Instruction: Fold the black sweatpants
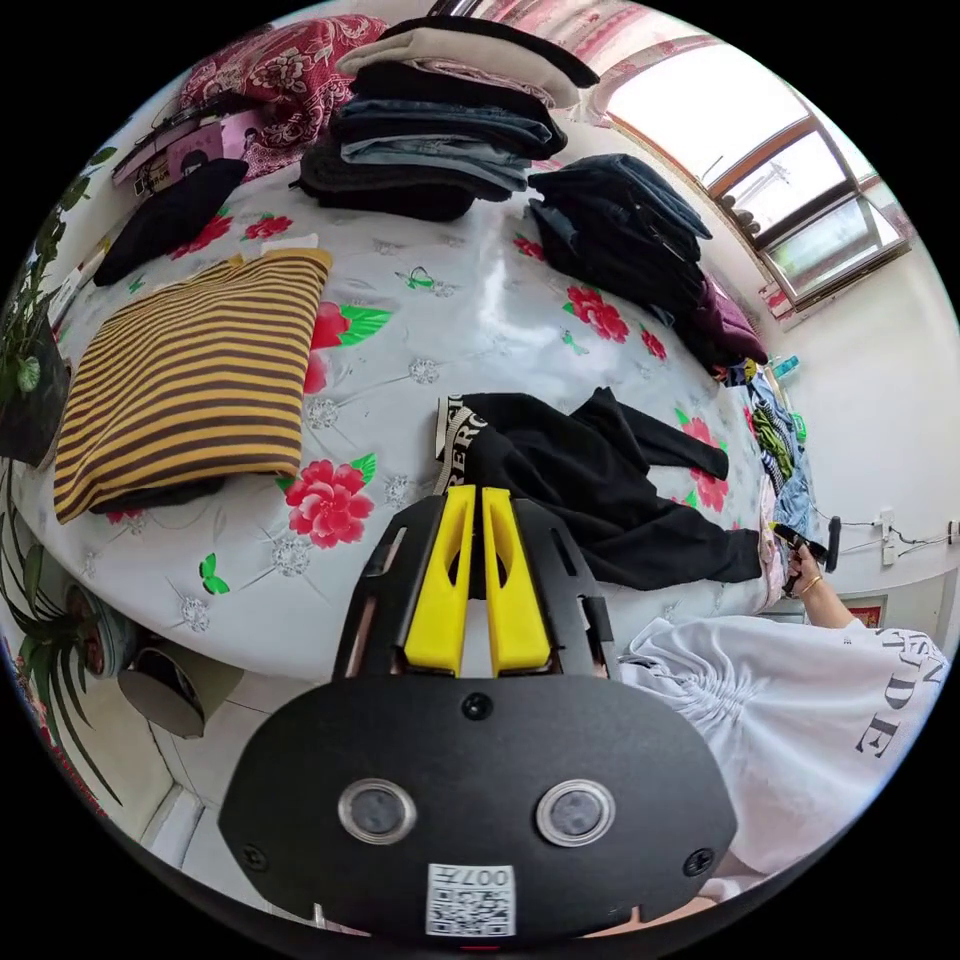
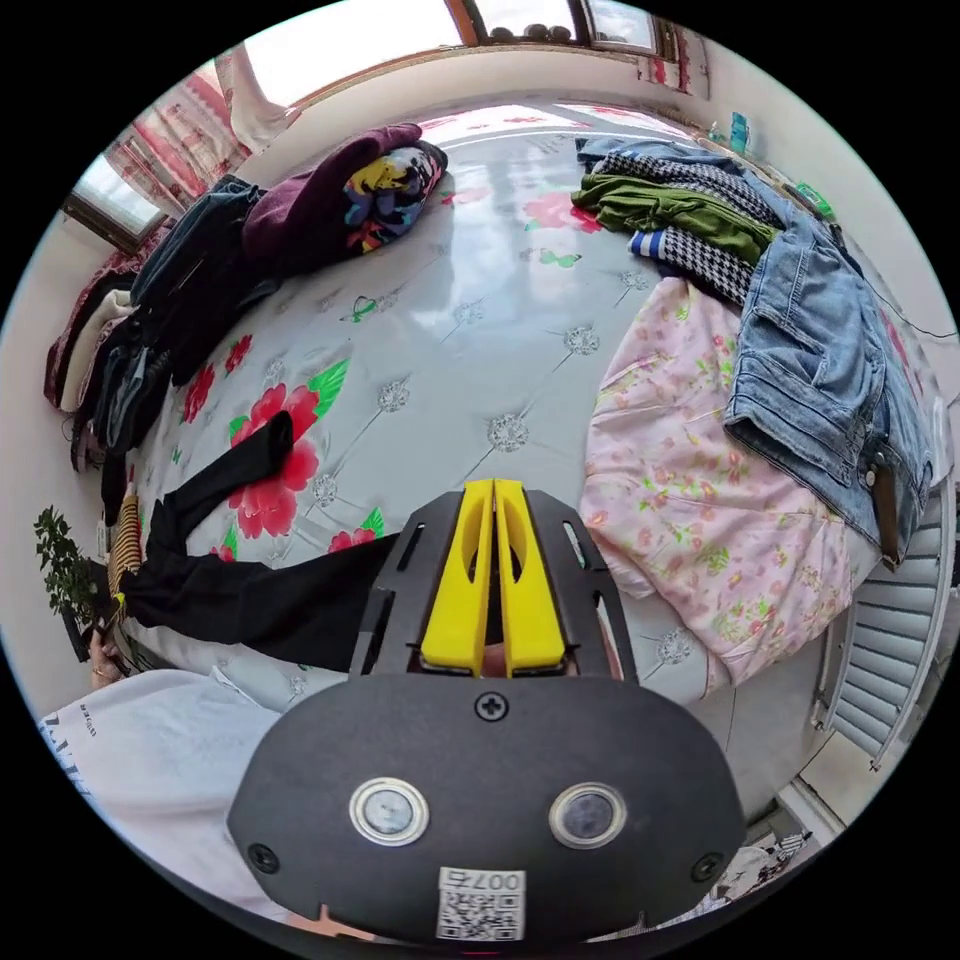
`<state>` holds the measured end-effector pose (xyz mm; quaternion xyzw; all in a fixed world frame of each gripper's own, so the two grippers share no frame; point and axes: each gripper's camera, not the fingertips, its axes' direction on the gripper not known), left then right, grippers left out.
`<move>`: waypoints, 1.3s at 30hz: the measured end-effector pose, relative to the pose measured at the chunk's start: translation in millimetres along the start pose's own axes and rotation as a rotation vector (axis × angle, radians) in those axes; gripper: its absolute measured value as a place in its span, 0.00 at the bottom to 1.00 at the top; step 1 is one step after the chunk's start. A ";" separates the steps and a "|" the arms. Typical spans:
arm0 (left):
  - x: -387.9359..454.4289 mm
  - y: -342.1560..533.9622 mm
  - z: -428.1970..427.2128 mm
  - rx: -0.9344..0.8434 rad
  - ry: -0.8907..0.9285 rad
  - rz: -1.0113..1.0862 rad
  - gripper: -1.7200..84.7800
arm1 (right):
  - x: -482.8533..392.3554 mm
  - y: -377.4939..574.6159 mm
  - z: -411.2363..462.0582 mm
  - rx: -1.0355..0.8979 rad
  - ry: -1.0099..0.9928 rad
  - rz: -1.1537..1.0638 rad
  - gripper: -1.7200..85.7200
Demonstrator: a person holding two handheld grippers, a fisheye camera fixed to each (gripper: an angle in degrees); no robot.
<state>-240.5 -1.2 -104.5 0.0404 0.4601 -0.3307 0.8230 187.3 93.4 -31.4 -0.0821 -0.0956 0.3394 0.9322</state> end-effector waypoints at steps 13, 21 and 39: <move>-32.9 10.3 -40.8 0.090 0.082 -0.069 0.01 | -7.8 19.5 17.2 -0.086 0.063 -0.044 0.02; -24.3 -19.2 -152.1 0.417 0.203 0.070 0.01 | -17.8 17.5 -149.0 0.505 -0.274 -0.209 0.02; -76.1 152.4 -4.5 -0.182 0.056 -0.064 0.02 | 62.4 148.1 -48.3 0.069 0.039 0.000 0.07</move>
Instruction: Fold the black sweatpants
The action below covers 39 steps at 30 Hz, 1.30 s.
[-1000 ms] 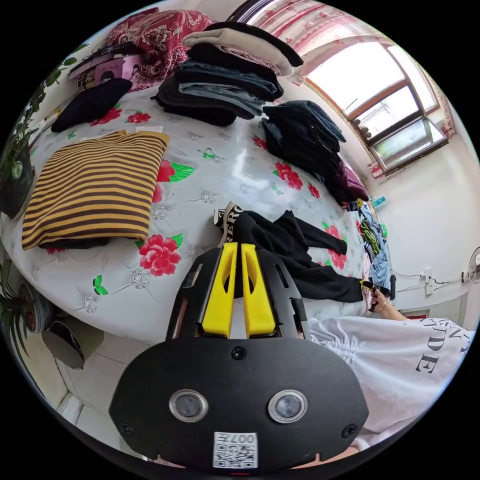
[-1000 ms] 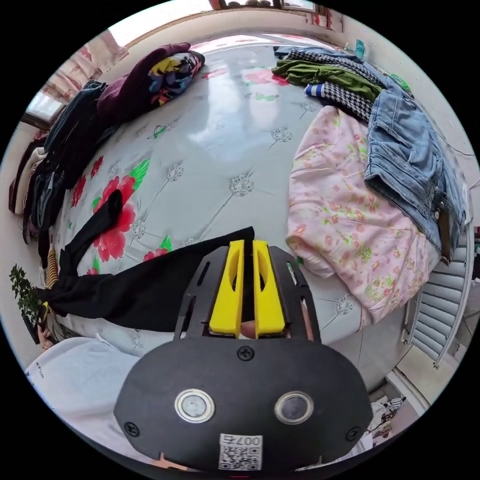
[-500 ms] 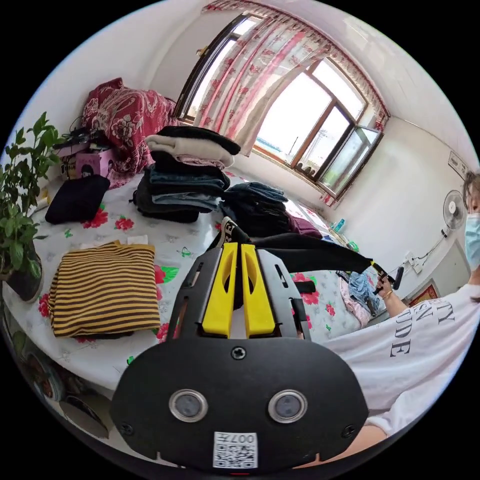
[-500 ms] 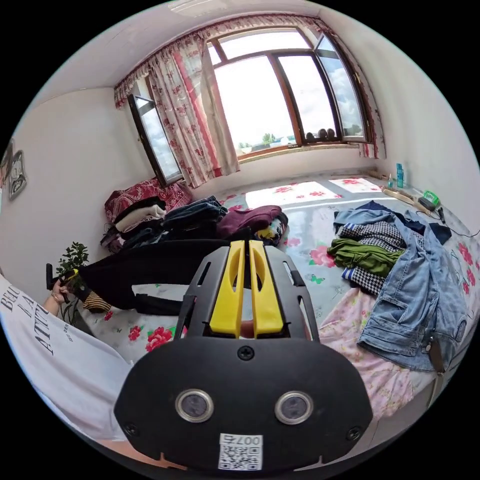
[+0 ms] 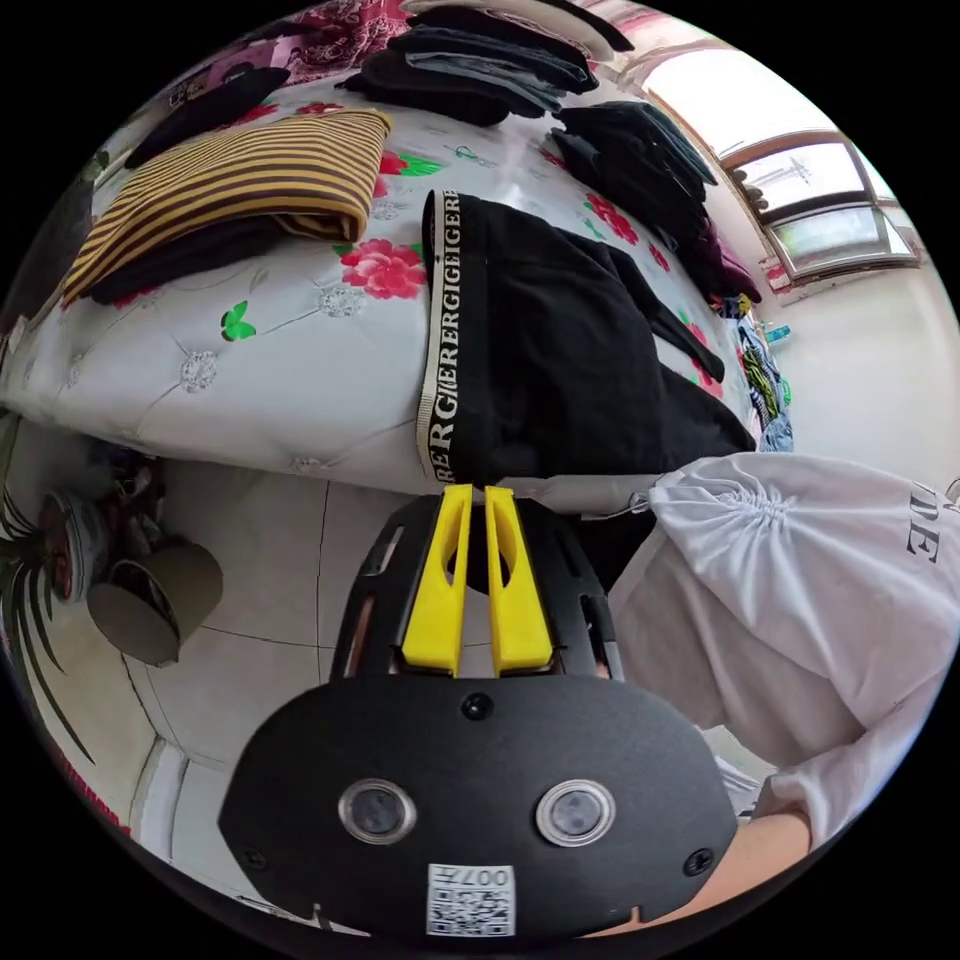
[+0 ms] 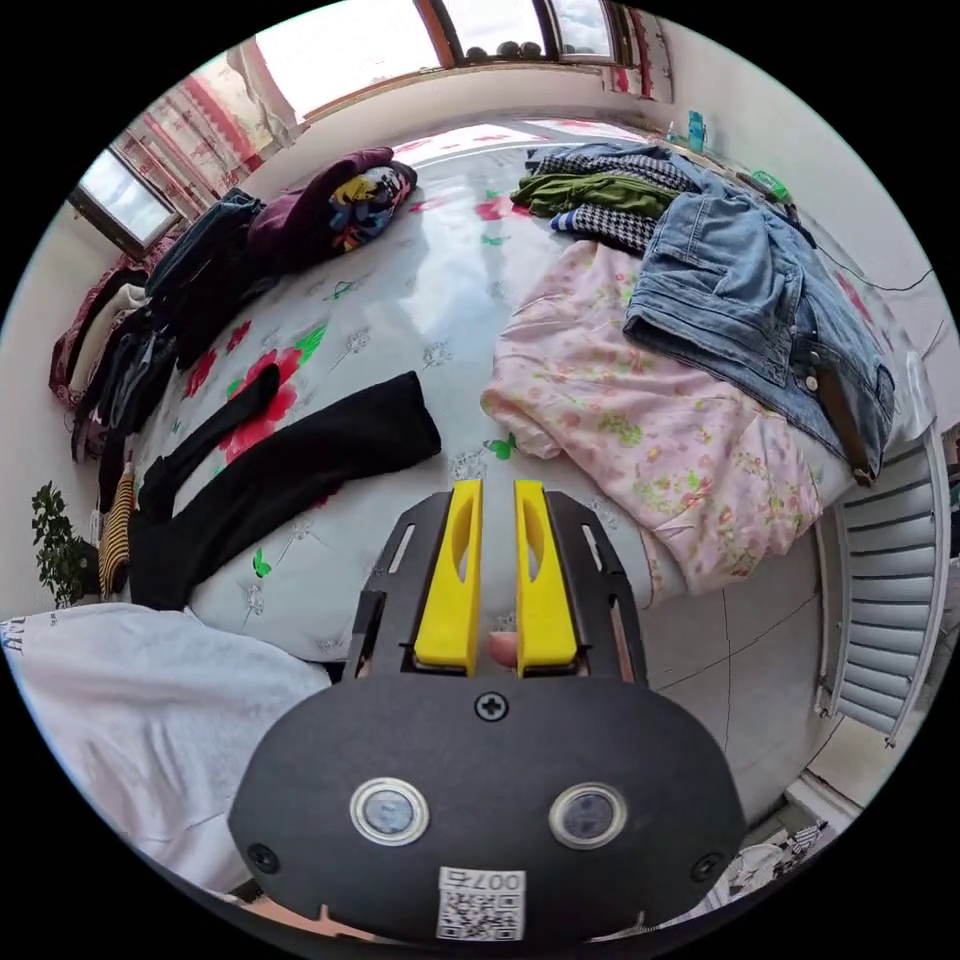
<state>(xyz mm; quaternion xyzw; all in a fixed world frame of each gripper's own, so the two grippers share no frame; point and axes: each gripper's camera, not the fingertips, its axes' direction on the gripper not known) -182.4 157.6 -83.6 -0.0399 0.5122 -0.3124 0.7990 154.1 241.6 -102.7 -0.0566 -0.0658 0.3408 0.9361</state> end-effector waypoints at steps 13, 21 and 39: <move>37.7 -137.0 -28.4 0.256 -0.135 0.040 0.12 | -226.6 -127.3 94.7 -0.086 -0.214 -0.407 0.10; 57.9 -245.8 96.1 0.022 -0.283 -0.061 0.09 | -244.1 -169.8 123.5 -0.181 -0.135 -0.317 0.03; 90.4 -268.7 90.2 0.163 -0.105 0.043 0.12 | -62.8 -211.2 44.4 0.062 -0.196 0.092 0.09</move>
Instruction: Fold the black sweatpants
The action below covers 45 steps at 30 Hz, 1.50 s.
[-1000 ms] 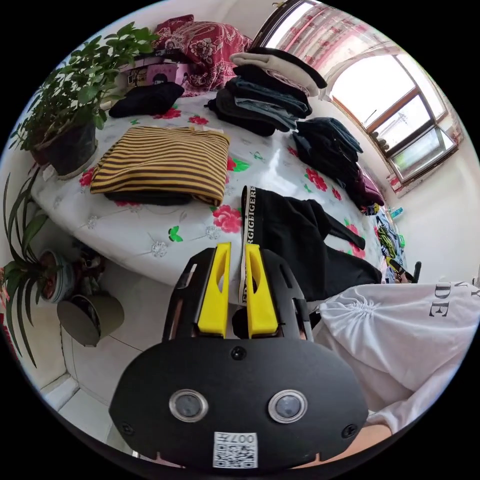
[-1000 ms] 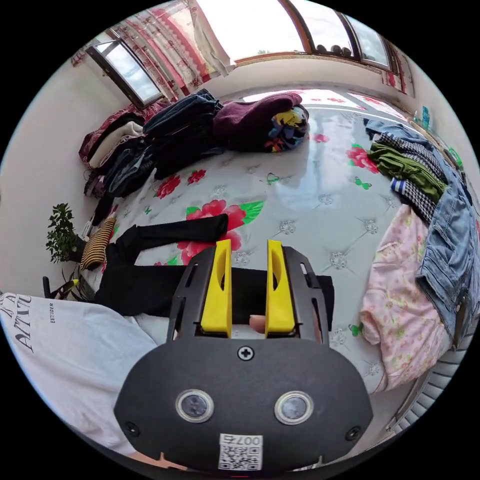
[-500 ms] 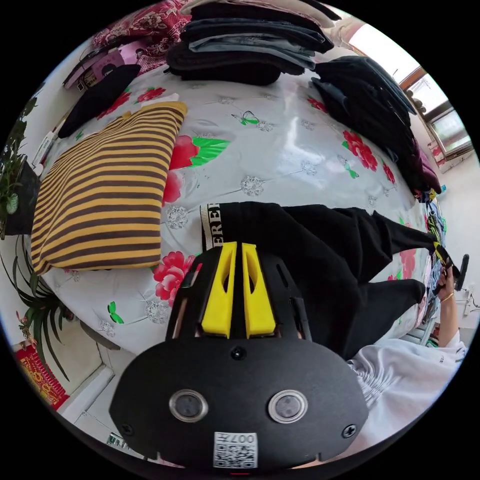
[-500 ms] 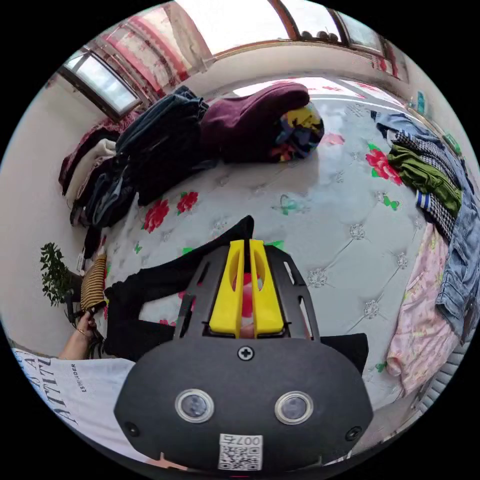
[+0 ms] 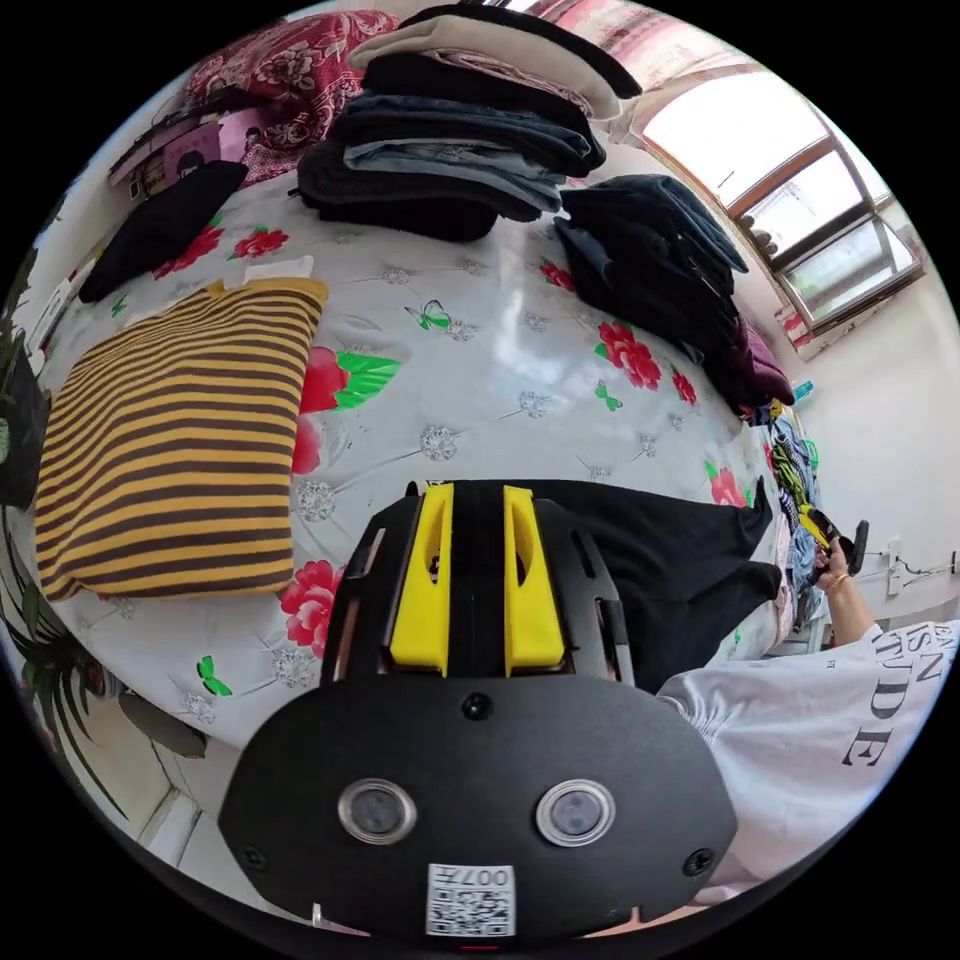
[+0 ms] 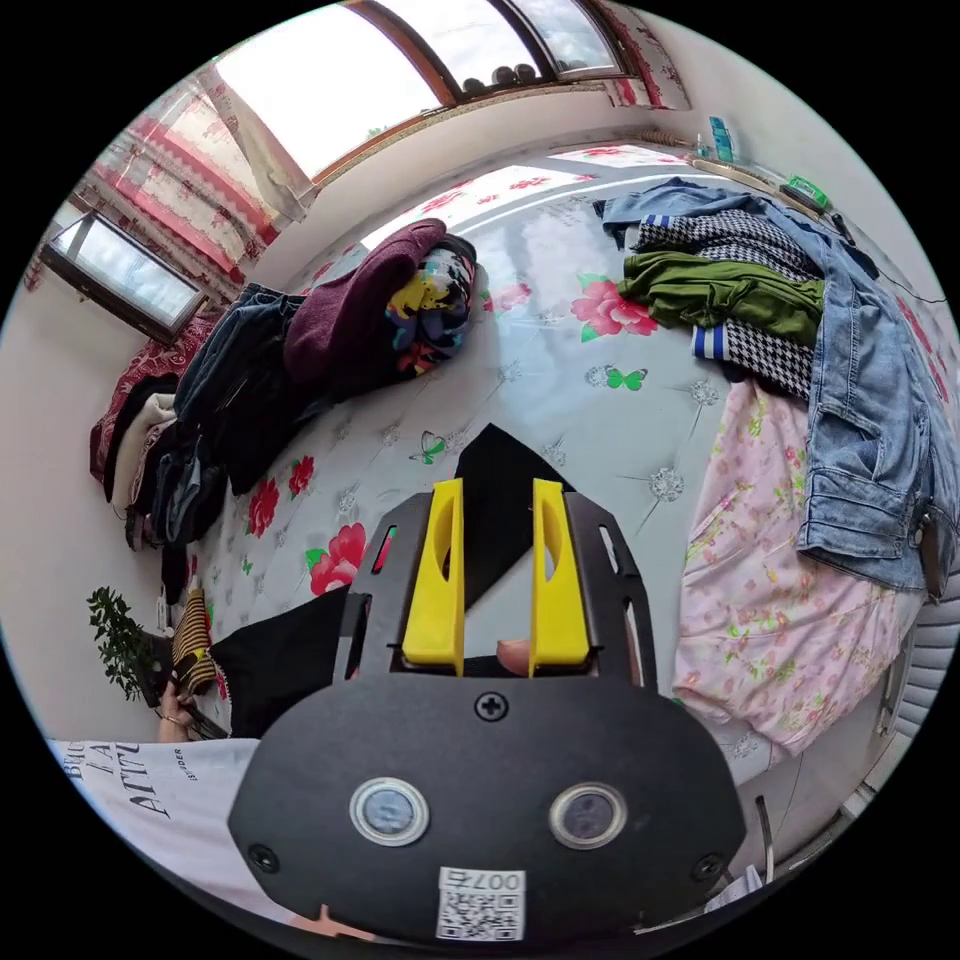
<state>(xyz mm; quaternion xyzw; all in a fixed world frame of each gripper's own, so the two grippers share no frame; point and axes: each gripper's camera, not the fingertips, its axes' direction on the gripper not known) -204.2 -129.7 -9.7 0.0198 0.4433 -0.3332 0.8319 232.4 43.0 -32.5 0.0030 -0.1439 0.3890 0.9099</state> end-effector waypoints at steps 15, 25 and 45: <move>70.8 -30.7 78.9 -0.144 -0.410 0.113 0.01 | 1.6 -40.0 102.9 -0.160 0.209 0.051 0.03; 43.8 13.6 12.8 0.175 -0.384 -0.087 0.01 | 0.1 -30.6 48.2 0.053 0.046 -0.031 0.03; 75.7 -17.4 64.5 0.068 -0.214 0.051 0.10 | -93.4 27.6 130.3 -0.051 0.224 -0.343 0.02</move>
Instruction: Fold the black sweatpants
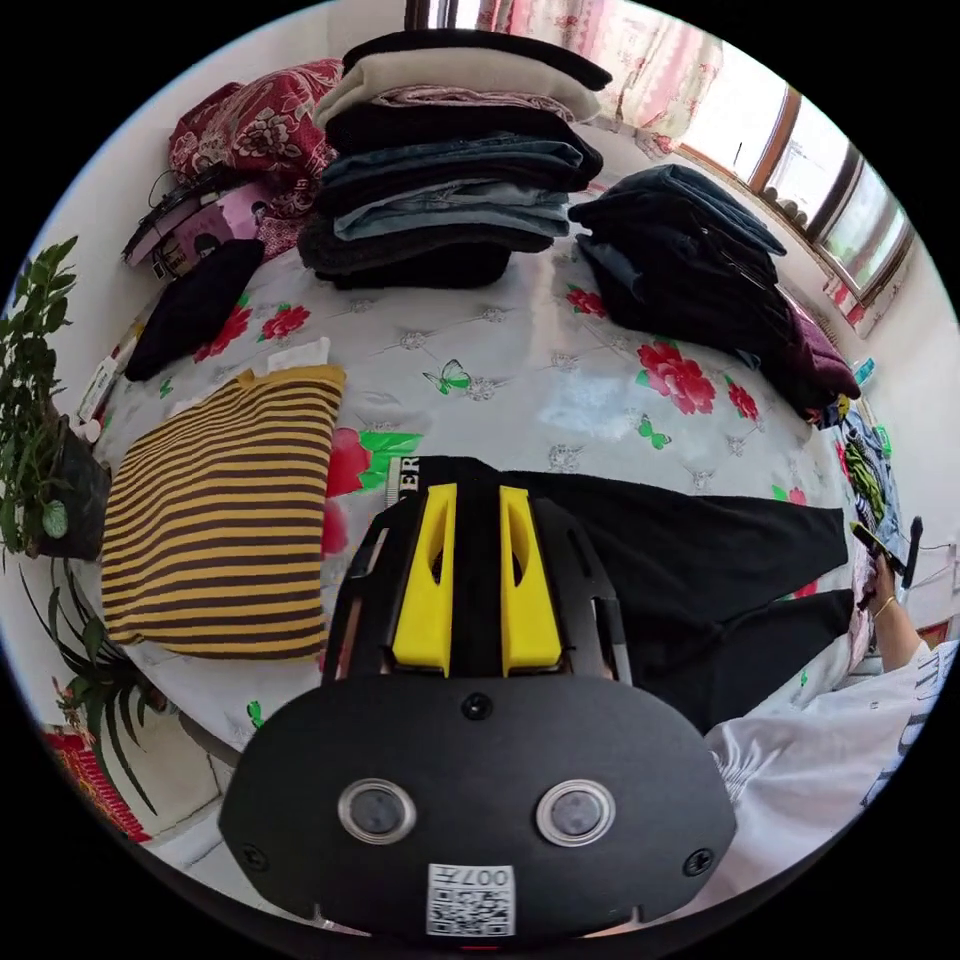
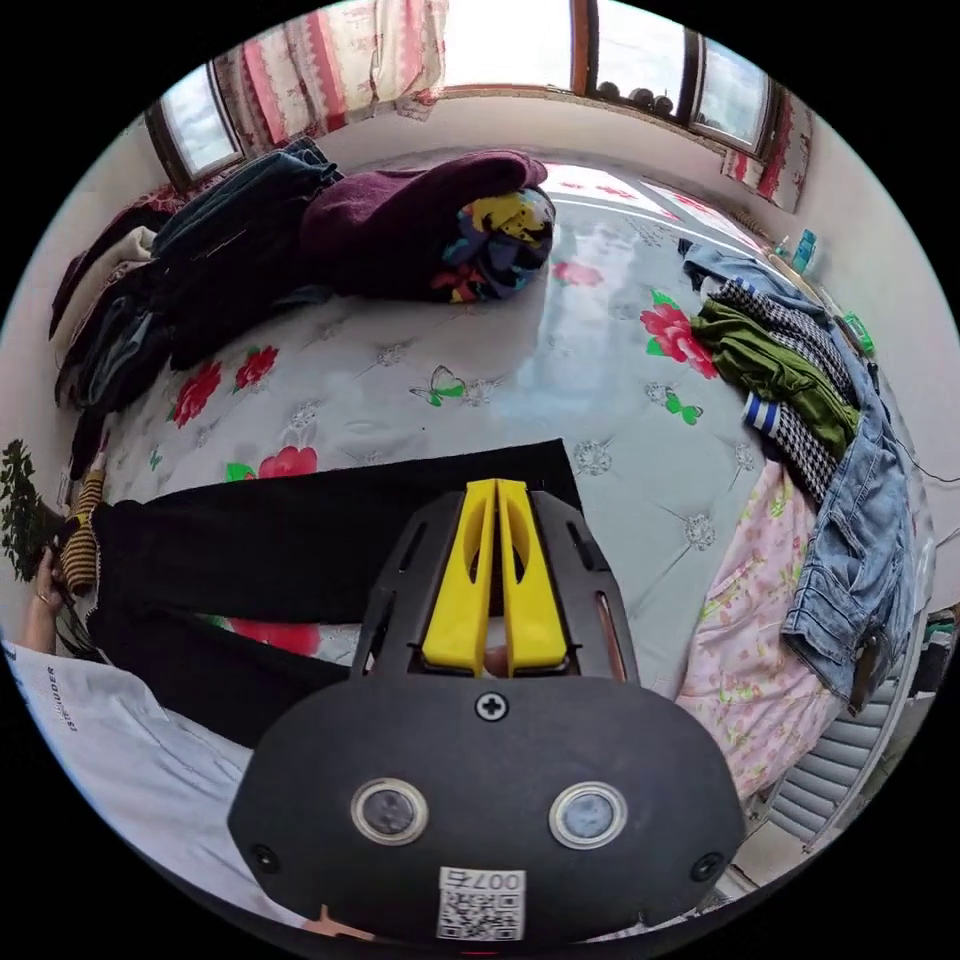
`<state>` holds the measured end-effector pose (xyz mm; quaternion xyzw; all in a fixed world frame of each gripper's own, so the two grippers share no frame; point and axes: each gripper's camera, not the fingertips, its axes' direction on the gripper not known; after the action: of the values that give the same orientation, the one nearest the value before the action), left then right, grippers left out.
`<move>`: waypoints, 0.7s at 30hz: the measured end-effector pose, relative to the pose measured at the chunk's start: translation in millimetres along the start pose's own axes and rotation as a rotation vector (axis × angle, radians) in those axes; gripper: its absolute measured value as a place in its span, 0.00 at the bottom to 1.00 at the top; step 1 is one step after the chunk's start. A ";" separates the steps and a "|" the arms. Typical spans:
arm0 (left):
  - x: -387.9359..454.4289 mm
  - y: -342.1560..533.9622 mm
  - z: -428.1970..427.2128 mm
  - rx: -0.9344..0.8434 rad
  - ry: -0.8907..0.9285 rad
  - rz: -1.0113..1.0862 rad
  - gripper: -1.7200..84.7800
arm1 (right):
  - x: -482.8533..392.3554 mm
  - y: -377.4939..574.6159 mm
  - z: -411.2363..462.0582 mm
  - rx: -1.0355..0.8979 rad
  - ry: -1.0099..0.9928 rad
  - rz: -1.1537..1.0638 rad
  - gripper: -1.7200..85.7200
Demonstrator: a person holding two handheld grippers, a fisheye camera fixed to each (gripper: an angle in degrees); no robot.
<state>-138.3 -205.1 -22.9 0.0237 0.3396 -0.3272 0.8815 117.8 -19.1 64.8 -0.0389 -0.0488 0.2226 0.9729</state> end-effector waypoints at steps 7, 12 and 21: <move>19.4 -14.4 55.6 -0.158 -0.100 0.042 0.06 | -40.4 -21.1 45.8 -0.062 0.131 -0.101 0.02; 10.9 -23.9 57.9 -0.123 -0.116 0.006 0.01 | -6.5 -46.6 55.0 -0.087 0.282 0.004 0.02; -1.8 -26.3 32.9 -0.063 -0.139 -0.089 0.02 | 39.6 -39.2 1.7 0.051 -0.061 0.281 0.03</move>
<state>-135.7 -233.4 8.2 -0.0419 0.2882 -0.3561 0.8879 169.9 -36.9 73.4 -0.0138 -0.0666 0.3587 0.9310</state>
